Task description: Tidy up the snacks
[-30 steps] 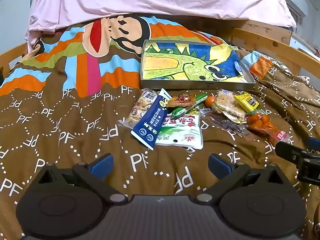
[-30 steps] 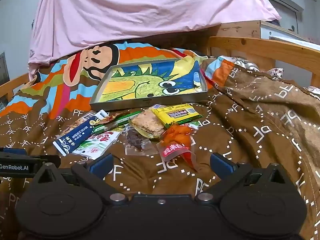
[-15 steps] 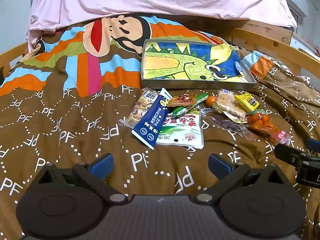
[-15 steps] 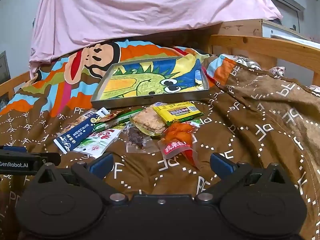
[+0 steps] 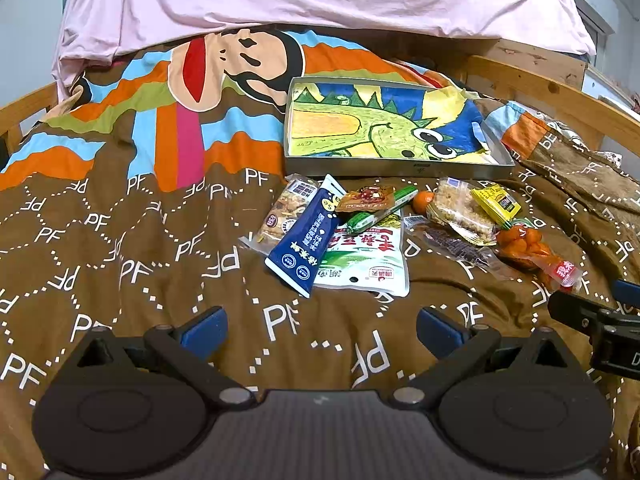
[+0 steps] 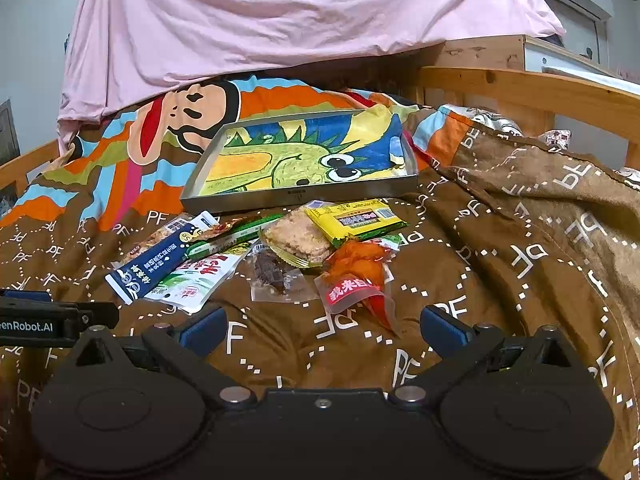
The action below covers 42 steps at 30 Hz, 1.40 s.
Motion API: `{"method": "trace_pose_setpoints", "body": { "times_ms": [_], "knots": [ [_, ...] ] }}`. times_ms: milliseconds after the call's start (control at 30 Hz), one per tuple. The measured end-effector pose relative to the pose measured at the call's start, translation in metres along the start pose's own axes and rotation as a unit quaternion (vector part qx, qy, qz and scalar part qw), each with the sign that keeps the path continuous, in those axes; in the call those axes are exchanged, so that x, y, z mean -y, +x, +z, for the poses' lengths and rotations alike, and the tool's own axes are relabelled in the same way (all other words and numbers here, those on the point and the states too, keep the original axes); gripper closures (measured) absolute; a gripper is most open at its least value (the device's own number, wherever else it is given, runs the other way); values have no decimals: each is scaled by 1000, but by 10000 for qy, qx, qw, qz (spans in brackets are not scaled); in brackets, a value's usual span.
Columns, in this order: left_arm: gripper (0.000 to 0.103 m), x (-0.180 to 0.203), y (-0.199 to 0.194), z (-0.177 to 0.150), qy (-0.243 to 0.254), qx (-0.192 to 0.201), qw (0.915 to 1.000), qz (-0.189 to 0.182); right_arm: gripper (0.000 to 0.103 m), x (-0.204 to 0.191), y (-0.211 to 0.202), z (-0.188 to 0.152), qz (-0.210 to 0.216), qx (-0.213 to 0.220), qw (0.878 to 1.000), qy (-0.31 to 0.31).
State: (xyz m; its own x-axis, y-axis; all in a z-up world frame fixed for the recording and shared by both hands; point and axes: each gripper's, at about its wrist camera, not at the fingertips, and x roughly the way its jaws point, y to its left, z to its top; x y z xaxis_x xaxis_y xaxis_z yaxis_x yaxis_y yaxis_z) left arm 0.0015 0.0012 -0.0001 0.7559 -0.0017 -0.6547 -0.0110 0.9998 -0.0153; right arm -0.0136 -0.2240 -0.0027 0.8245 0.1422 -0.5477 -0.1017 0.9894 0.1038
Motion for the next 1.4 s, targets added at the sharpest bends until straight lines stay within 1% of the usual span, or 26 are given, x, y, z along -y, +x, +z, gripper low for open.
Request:
{"method": "trace_pose_setpoints", "body": {
  "times_ms": [1200, 1400],
  "knots": [
    [0, -6, -2, -3, -21, -30, 10000, -26, 1, 0, -2, 1, -32, 52, 10000, -21],
    [0, -5, 0, -2, -54, -62, 9999, -80, 1, 0, -5, 0, -179, 121, 9998, -48]
  ]
}}
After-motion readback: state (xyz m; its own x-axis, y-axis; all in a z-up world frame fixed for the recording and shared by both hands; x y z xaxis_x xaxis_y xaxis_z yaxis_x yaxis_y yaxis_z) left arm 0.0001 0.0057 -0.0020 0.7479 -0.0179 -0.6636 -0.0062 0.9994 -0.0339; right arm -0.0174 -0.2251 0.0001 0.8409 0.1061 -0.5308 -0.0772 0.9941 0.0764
